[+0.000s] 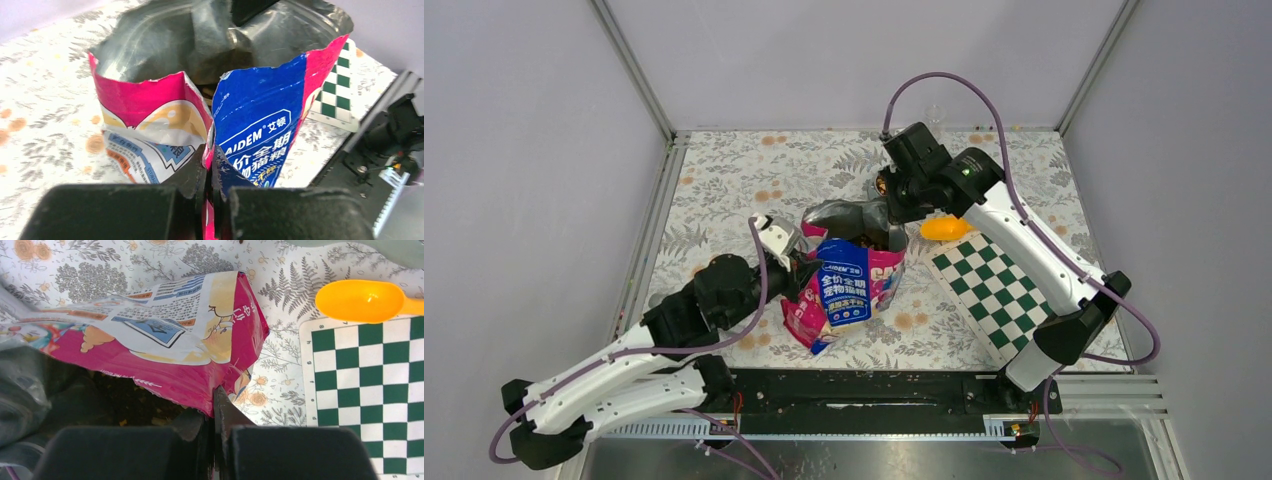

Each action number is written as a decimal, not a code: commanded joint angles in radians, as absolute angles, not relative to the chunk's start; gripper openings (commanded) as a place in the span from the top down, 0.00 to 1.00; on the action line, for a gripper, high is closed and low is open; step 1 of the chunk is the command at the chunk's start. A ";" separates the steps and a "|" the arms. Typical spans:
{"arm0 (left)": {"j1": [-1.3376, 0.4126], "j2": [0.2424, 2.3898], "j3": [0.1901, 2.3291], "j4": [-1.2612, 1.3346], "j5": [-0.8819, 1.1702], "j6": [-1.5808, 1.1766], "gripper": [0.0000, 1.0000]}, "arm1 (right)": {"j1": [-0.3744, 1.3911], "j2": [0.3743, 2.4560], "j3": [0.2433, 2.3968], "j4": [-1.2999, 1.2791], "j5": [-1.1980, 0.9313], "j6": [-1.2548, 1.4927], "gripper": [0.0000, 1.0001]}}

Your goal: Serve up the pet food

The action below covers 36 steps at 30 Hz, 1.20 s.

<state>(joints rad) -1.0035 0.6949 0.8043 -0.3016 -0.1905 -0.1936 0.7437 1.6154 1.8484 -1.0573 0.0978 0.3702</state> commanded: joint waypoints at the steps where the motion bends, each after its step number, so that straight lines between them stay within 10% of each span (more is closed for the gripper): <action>1: -0.994 0.638 0.852 -0.270 -0.356 -0.073 1.00 | 0.729 1.562 1.988 -1.028 0.159 0.405 1.00; 12: -0.883 0.536 0.946 -0.266 -0.370 0.320 1.00 | 0.721 1.543 2.173 -1.146 0.299 0.397 1.00; 24: -0.485 0.717 1.033 -0.263 0.220 0.314 1.00 | 0.708 1.416 1.883 -1.031 0.151 0.516 1.00; 31: -0.435 0.762 0.994 -0.307 0.343 0.265 1.00 | 0.694 1.321 1.716 -0.921 0.064 0.424 0.21; 36: -0.431 0.778 1.008 -0.343 0.352 0.201 0.76 | 0.648 1.215 1.639 -0.788 -0.065 0.217 0.00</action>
